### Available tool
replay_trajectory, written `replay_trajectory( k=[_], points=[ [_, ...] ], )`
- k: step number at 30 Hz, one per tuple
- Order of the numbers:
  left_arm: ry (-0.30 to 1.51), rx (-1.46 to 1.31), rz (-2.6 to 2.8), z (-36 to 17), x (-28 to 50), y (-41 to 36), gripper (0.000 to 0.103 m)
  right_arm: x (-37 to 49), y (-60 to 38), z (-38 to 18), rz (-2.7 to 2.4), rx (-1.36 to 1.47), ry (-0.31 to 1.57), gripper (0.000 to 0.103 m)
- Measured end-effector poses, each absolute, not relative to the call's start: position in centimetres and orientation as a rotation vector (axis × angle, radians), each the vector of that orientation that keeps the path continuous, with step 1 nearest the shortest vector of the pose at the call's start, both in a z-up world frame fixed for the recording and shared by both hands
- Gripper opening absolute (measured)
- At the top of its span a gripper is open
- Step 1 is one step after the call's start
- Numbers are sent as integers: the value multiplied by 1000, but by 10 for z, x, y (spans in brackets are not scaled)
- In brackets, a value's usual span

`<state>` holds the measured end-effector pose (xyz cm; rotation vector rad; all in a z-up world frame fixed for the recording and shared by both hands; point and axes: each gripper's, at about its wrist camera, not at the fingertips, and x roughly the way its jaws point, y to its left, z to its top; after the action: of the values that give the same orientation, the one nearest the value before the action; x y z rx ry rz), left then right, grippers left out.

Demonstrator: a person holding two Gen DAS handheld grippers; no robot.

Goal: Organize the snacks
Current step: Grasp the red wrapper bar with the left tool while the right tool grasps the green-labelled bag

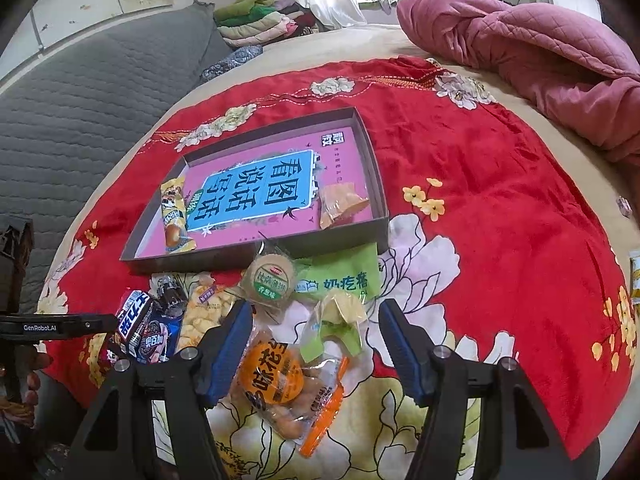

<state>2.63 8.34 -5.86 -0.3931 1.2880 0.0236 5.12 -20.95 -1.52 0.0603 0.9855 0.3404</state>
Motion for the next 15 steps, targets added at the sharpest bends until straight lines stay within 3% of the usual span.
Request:
replay_trajectory(
  k=[4, 15],
  points=[
    [1289, -410, 28, -62, 27, 84, 61, 54, -211, -20, 332, 65, 994, 65],
    [1289, -394, 27, -68, 34, 77, 49, 64, -210, -38, 315, 41, 1038, 65]
  ],
)
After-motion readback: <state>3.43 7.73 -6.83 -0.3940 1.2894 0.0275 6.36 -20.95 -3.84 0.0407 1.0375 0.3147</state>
